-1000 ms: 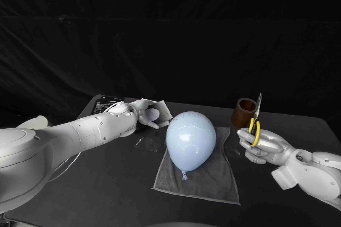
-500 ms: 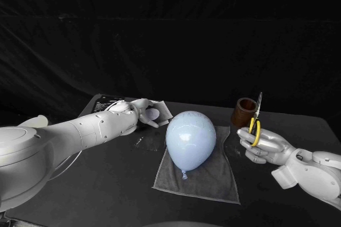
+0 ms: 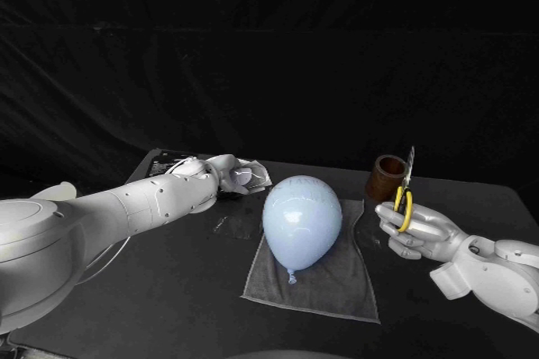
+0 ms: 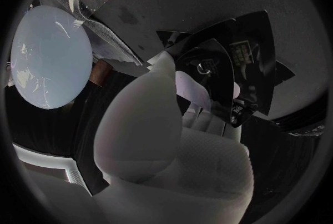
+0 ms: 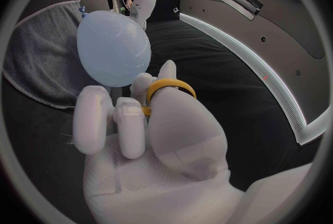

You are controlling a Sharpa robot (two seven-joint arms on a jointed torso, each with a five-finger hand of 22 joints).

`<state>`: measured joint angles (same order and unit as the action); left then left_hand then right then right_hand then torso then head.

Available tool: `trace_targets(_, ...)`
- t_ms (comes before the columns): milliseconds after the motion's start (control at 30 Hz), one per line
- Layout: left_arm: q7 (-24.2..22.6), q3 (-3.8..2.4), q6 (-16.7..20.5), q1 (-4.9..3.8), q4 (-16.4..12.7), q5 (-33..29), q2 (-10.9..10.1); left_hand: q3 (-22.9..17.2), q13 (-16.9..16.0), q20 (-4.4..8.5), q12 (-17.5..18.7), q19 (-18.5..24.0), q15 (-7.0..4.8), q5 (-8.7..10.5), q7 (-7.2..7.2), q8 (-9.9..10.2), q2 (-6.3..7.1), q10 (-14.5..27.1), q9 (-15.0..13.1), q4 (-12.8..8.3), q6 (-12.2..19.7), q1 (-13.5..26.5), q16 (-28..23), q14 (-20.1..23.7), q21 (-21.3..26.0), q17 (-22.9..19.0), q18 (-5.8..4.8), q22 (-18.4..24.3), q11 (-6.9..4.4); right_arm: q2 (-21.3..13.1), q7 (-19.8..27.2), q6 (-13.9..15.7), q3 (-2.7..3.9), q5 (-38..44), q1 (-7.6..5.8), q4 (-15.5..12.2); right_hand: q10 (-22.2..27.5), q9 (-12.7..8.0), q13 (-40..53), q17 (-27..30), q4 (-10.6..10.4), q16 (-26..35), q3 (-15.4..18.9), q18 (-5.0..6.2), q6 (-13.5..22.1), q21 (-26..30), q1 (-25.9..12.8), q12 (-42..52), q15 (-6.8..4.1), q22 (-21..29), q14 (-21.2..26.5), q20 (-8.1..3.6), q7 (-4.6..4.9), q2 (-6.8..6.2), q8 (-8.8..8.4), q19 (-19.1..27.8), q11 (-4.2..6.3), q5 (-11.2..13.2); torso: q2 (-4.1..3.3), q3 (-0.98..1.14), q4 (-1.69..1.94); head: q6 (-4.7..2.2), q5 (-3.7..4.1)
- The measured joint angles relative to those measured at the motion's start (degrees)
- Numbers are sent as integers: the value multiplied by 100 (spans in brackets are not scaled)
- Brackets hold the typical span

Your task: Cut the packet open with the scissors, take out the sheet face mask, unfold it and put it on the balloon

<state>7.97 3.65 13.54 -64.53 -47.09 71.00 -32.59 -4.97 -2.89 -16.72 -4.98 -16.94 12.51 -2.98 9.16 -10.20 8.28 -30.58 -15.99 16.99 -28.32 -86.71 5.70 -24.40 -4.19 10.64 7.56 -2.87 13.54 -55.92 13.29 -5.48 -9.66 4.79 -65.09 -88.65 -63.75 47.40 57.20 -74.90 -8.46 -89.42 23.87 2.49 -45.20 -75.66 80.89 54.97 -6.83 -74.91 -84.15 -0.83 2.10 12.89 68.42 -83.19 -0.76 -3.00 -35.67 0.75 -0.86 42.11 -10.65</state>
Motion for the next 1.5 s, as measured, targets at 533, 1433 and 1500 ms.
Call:
trace_targets(533,-14,8,94,12,-149,-137,-139,266,-5,3,160,-39,21,-20,27,-90,271,-166,-15,17,-190,51,-10,-99,-23,-56,-1,9,11,3,-2,7,0,19,0,3,0,0,0,-5,0,3,0,-3,0,0,-1,0,0,-4,0,-8,0,-1,0,-8,0,0,1,1,1,-8,7)
trace_targets(1433,-285,-24,406,30,-697,-532,-539,-660,-36,3,182,-80,-32,-2,205,-553,-362,-960,-304,-47,-1473,-286,-23,-439,-46,-43,-6,15,-103,9,-6,11,-2,42,0,11,0,0,10,-1,16,4,16,27,0,0,40,0,0,-1,0,-7,0,40,0,-7,0,0,-2,2,-2,-46,-9)
trace_targets(1500,-314,-25,431,30,-710,-544,-548,-702,-36,3,182,-80,-34,-2,210,-553,-393,-999,-291,-41,-1501,-317,-23,-482,-46,-43,-7,15,-104,9,-6,11,-1,43,1,11,0,0,11,-2,16,4,16,56,0,0,40,0,0,-2,0,-7,0,40,0,-7,0,0,-3,2,-1,-45,-6)
